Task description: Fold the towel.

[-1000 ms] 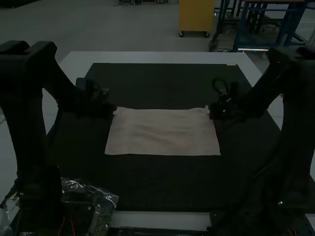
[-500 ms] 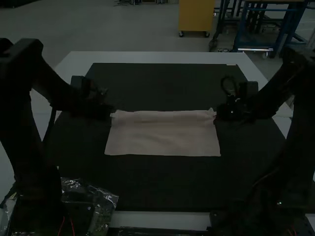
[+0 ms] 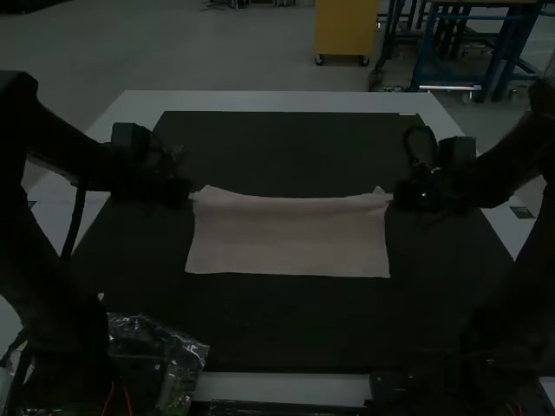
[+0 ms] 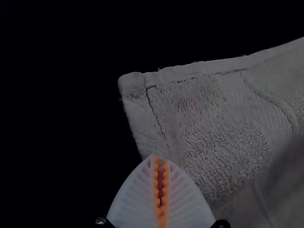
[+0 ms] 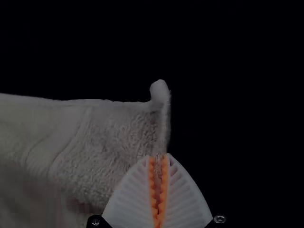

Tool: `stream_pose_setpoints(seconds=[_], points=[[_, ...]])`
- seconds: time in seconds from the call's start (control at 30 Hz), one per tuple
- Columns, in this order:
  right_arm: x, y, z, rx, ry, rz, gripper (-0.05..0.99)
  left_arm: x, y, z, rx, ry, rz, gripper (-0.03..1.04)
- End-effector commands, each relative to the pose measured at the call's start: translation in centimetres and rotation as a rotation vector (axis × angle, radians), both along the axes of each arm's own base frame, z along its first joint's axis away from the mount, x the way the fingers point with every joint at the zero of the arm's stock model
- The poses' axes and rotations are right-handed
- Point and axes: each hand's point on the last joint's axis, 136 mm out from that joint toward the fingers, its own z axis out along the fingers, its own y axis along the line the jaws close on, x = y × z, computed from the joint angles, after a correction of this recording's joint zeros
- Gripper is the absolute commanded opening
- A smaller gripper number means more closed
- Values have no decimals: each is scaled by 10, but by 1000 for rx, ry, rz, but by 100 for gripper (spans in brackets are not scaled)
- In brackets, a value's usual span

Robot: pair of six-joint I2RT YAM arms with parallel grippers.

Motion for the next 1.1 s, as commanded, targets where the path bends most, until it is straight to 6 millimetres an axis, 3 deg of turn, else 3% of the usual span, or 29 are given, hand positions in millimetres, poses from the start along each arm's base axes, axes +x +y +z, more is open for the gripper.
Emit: stream_pose_setpoints(seconds=[0.0,0.3,0.57,1.07], points=[[3,-7,21,4,-64,10,-2,1,2,18,15,-62,-8,3],[2,1,36,35,-88,54,-2,-3,27,39,22,-97,56,3],[-13,12,37,60,-35,90,-2,-18,28,29,45,-69,39,3],[-57,12,35,25,56,126,-2,-42,32,8,123,9,12,3]])
